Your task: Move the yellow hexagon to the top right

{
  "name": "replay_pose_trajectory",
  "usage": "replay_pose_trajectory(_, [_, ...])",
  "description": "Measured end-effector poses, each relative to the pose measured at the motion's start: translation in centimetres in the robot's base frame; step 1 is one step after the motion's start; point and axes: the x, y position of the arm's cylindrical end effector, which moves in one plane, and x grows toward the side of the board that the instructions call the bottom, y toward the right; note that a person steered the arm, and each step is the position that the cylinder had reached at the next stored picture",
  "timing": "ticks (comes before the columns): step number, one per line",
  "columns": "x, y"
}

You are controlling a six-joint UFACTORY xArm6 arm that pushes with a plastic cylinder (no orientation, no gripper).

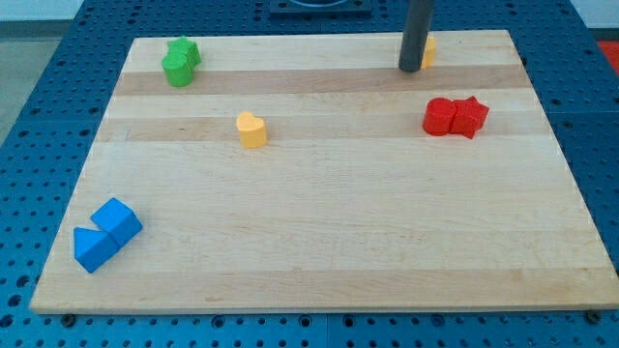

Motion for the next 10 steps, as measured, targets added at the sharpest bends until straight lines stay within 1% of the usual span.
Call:
replay_pose_trajectory(2, [0.0, 2.9])
replay_pose_trajectory(4, [0.4, -5.6])
replay_pose_trajectory(5, [-0.4, -6.7])
replay_pose_trajectory(6, [-3.5, -4.3])
replay_pose_trajectory(7, [-3.4, -4.3])
replay_pose_trajectory(9, [-2.7, -0.6])
replay_pose_trajectory(10, [-2.7, -0.1])
